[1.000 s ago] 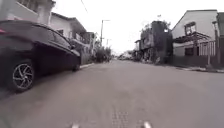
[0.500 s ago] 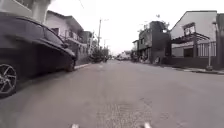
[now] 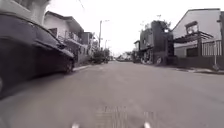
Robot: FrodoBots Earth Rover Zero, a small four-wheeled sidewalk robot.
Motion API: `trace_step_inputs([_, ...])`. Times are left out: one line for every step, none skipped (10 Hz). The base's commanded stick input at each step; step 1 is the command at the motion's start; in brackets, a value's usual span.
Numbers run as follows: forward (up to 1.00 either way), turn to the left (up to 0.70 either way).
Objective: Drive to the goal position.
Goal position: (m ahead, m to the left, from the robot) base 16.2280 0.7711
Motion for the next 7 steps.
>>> trace_step_inputs([0.7,0.0])
trace_step_inputs([0.7,0.0])
trace_step_inputs([0.7,0.0])
trace_step_inputs([0.7,0.0])
trace_step_inputs([0.7,0.0])
trace_step_inputs([0.7,0.0])
trace_step_inputs([0.7,0.04])
